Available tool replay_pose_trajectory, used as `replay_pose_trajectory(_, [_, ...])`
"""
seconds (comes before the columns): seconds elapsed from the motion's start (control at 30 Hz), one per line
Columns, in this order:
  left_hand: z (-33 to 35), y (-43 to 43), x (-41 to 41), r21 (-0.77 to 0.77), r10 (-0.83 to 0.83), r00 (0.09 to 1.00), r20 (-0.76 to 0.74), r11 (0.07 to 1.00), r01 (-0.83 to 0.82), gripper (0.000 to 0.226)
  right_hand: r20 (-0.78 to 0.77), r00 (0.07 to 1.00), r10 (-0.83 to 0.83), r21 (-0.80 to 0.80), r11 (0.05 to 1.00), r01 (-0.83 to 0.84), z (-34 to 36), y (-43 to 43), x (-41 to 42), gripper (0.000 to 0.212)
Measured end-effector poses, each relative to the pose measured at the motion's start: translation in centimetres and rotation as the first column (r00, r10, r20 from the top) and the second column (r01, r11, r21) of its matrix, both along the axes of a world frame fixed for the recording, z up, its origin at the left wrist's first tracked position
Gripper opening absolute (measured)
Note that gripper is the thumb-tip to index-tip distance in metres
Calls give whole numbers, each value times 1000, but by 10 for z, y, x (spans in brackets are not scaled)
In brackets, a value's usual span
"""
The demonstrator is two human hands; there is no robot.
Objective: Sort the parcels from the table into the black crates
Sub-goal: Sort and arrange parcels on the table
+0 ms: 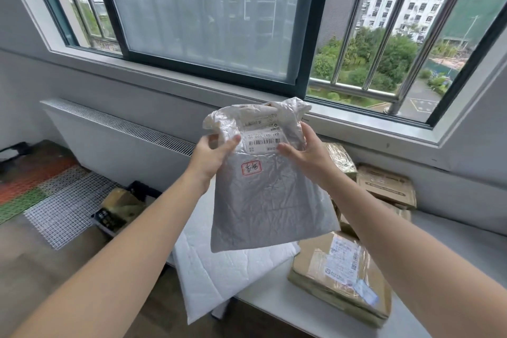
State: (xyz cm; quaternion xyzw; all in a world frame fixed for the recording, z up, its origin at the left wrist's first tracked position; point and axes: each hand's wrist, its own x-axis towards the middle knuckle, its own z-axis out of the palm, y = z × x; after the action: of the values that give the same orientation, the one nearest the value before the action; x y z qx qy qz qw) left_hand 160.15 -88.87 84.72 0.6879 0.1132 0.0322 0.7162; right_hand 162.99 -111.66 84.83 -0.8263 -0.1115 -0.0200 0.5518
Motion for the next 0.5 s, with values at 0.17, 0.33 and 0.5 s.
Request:
replay_pose_trajectory(0.17, [-17,-5,-7,20,-119,993,26,993,119,56,16,1000,14,23,1000,-14,-5,-3,0,82])
replay_pose_trajectory(0.33, [-24,-9,-8,48,-129,989,76,991,126,58,49,999,-22,-78,997,25,-14,-8,6,80])
replay_pose_trajectory(0.5, [-25,-11,-5,66,-108,989,98,993,102,52,23,999,-37,-121,992,39,-21,-8,10,83])
